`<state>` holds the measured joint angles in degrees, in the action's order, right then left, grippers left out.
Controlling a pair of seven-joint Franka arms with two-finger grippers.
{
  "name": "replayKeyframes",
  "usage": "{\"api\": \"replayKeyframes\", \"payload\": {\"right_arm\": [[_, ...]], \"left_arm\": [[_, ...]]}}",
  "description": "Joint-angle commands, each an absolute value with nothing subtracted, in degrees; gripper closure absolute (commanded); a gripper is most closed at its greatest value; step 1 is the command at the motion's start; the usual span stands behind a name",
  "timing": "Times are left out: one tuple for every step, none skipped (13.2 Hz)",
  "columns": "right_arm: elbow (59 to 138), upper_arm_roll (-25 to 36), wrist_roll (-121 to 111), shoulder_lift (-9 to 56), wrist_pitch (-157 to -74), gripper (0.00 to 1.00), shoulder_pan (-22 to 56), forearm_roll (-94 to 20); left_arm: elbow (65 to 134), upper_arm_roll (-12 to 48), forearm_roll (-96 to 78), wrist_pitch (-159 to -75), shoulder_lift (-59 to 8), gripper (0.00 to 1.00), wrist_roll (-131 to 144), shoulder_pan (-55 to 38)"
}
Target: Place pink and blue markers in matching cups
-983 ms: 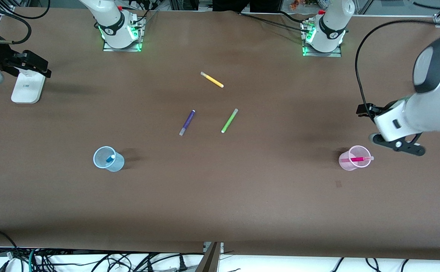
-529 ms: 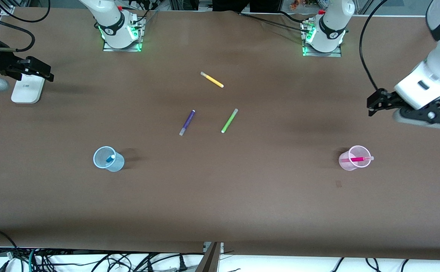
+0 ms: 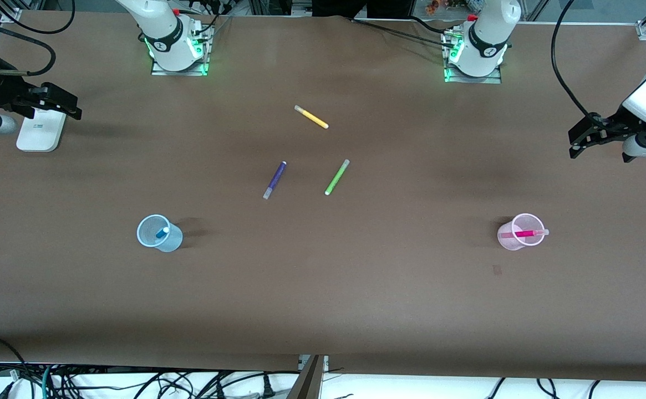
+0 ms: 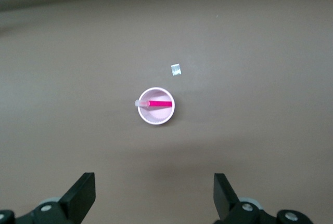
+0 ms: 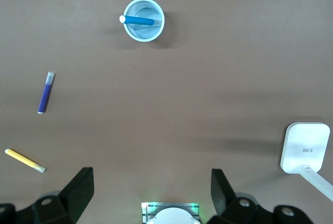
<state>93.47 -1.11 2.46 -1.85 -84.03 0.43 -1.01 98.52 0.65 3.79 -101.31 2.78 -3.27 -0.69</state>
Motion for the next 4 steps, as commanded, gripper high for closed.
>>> {"api": "replayKeyframes", "payload": {"right_arm": [[91.93,-1.14,2.2,-1.32,-82.79,0.01,0.79,0.09],[91.93,-1.14,2.28,-1.32,-82.79,0.01,0.88,0.09],[92.02,-1.14,2.29,-1.32,-82.79,0.01,0.88,0.09],[91.93,-1.14,2.2,-1.32,-82.79,0.01,0.97,0.09]], "left_arm": [[100.55,0.08,2.55,-102.31,4.4,0.0,-2.9,-1.58],[100.55,0.78,2.29,-101.35,4.22,0.0,-2.81,-0.8],[100.46,1.84,1.07,-100.21,4.22,0.0,-2.55,0.51],[100.37,2.89,0.71,-99.93,4.31,0.0,-2.46,1.4]]}}
